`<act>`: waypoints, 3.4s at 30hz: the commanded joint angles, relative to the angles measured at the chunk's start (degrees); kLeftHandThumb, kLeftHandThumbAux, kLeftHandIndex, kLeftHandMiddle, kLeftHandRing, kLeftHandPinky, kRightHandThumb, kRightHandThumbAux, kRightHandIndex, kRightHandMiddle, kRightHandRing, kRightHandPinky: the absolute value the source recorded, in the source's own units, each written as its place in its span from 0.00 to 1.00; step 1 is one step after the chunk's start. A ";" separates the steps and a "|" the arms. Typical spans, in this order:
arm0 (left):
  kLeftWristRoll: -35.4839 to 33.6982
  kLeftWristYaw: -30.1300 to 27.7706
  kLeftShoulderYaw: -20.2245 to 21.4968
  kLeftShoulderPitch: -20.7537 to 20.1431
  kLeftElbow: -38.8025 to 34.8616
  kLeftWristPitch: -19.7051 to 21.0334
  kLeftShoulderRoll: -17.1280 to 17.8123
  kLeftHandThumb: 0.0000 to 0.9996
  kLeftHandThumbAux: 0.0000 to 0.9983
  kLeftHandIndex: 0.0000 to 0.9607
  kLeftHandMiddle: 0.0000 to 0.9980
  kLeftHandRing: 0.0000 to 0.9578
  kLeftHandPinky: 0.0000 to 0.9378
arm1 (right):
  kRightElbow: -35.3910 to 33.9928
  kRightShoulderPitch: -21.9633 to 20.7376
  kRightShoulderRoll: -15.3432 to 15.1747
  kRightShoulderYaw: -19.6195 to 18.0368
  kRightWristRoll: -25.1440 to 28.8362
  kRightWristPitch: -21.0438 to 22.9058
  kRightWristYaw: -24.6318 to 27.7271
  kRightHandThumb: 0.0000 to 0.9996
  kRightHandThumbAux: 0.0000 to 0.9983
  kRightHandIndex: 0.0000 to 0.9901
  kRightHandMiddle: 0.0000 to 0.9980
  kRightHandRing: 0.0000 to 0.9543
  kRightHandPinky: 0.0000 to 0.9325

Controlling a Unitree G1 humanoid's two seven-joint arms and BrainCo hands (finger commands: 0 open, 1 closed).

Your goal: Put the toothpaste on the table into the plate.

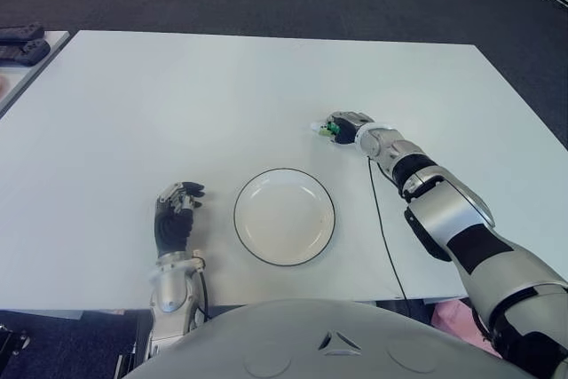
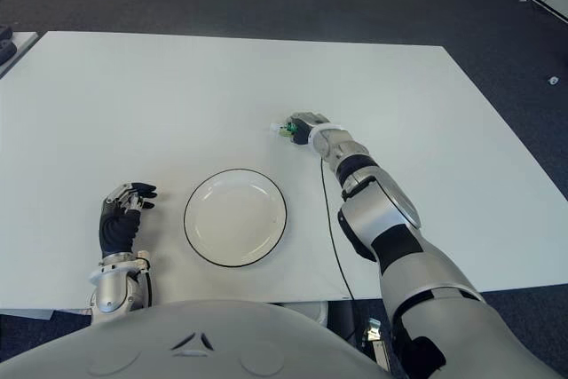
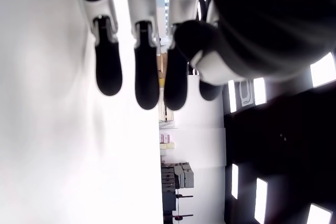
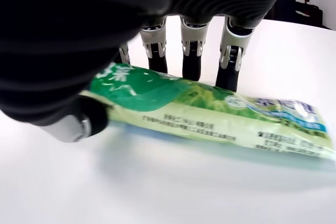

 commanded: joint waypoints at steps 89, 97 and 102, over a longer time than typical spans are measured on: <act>0.54 0.52 0.05 -1.94 0.94 5.19 -0.38 0.84 0.68 0.48 0.46 0.49 0.51 | -47.79 26.66 -4.12 -10.41 3.62 -46.54 -0.24 0.73 0.71 0.44 0.90 0.95 0.97; 0.10 0.19 -0.04 -2.00 0.76 5.61 -0.31 0.84 0.68 0.48 0.46 0.49 0.50 | -48.81 27.44 -7.18 -4.91 -3.09 -47.48 1.62 0.72 0.71 0.44 0.91 0.95 0.97; -0.17 0.03 -0.02 -2.05 0.88 5.38 -0.22 0.84 0.68 0.47 0.46 0.49 0.50 | -48.09 26.35 -7.94 -2.03 -9.78 -46.79 -1.46 0.72 0.71 0.44 0.92 0.95 0.96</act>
